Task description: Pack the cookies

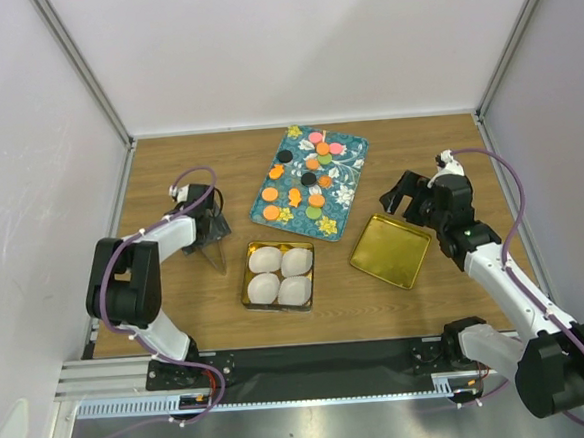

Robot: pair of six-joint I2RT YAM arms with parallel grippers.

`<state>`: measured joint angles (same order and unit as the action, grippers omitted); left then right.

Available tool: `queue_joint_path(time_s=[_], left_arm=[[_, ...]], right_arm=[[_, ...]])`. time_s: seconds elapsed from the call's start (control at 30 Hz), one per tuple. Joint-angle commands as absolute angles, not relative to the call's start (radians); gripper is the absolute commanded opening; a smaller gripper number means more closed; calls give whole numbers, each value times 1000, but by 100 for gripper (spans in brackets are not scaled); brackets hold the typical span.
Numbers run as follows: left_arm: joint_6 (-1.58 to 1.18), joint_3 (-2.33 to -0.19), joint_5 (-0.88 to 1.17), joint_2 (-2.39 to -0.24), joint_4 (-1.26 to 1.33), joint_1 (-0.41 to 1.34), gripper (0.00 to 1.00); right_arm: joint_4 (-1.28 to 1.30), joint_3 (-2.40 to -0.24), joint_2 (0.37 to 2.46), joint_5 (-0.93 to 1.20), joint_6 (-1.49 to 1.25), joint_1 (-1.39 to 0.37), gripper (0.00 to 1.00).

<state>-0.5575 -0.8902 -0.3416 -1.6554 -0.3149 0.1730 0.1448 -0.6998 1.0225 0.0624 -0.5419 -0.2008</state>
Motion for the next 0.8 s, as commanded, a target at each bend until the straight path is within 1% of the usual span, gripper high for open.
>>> queue_joint_path(time_s=[0.0, 0.17, 0.27, 0.3, 0.37, 0.4, 0.63, 0.77], left_arm=[[-560, -887, -337, -1666, -311, 167, 87], [-555, -891, -331, -1677, -316, 167, 81], [-557, -879, -328, -1652, -314, 167, 73], [-555, -880, -322, -1643, -324, 167, 67], [-552, -894, -322, -1603, -342, 169, 62], [-549, -900, -319, -1550, -363, 170, 60], [-506, -999, -313, -1320, -492, 181, 60], [-480, -1020, -281, -1232, -532, 193, 59]], right_arm=[[130, -712, 1031, 75, -532, -198, 100], [137, -715, 1037, 80, -532, -198, 99], [137, -716, 1037, 83, -532, -198, 100], [140, -716, 1037, 83, -531, -198, 100], [138, -718, 1037, 86, -532, -198, 100], [140, -718, 1038, 86, -531, -198, 100], [143, -721, 1042, 89, -528, -199, 100], [141, -723, 1048, 94, -531, -199, 100]])
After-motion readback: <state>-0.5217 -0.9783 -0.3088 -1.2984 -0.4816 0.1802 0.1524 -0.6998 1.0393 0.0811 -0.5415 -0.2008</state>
